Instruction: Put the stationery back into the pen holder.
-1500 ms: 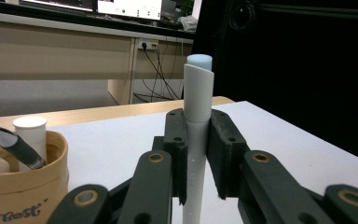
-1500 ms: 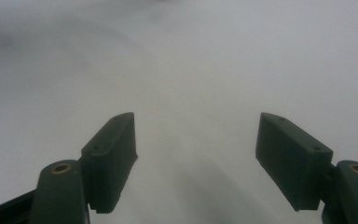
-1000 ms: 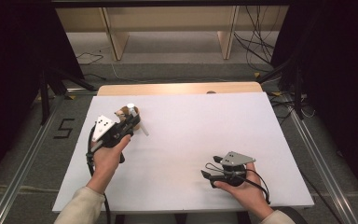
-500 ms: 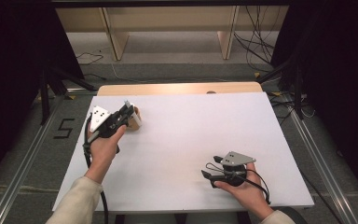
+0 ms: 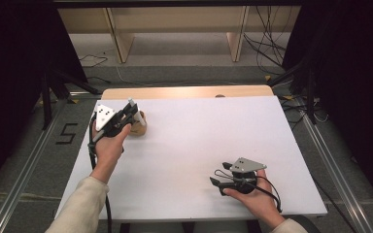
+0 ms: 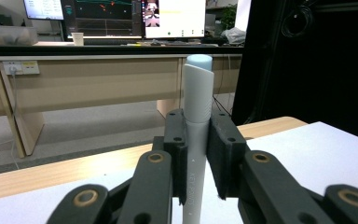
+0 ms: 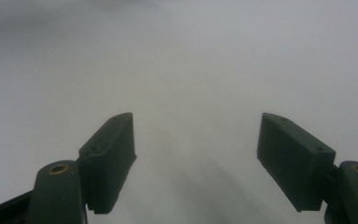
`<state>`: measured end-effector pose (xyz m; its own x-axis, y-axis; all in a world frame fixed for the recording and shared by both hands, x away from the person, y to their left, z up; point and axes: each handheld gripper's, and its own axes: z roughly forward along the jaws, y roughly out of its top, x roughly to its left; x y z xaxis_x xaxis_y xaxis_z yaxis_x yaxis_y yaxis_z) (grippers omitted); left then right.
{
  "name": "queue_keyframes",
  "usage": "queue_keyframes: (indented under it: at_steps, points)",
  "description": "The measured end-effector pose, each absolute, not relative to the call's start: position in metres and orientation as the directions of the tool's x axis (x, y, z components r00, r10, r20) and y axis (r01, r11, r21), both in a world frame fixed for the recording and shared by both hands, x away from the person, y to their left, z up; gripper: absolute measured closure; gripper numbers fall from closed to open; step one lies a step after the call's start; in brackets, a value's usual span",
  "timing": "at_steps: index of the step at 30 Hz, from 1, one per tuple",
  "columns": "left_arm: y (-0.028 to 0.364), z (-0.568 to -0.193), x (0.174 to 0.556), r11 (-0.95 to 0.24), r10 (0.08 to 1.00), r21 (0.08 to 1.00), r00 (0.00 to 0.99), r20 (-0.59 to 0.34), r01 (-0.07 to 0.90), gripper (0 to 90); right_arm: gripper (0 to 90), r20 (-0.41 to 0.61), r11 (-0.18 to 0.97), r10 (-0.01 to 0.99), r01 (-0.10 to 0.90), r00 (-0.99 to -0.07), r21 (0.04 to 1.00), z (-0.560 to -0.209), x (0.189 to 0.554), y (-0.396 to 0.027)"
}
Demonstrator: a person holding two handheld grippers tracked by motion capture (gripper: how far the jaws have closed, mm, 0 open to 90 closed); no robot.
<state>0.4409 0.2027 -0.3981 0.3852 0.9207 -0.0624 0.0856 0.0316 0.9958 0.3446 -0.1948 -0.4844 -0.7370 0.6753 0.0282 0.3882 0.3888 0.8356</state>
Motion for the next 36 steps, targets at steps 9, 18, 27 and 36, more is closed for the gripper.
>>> queue_keyframes:
  at_steps: [9, 18, 27, 36]
  points:
    - [0.205, -0.399, 0.449, 0.031, 0.932, 0.996, 0.357, -0.059, 0.084, 78.0, 28.0, 0.029, 0.39, 0.674, 0.389, -0.738, 0.835, -0.484, 0.345, -0.195]
    - [0.203, -0.399, 0.458, 0.02, 0.941, 0.996, 0.335, -0.047, 0.084, 78.0, 27.9, 0.029, 0.39, 0.674, 0.388, -0.738, 0.835, -0.484, 0.345, -0.195]
    - [0.203, -0.402, 0.464, 0.014, 0.948, 0.995, 0.315, -0.043, 0.095, 78.0, 28.0, 0.03, 0.391, 0.672, 0.389, -0.74, 0.834, -0.485, 0.344, -0.195]
    - [0.205, -0.405, 0.468, 0.002, 0.951, 0.995, 0.307, -0.034, 0.102, 78.0, 28.1, 0.03, 0.392, 0.671, 0.389, -0.741, 0.834, -0.485, 0.345, -0.195]
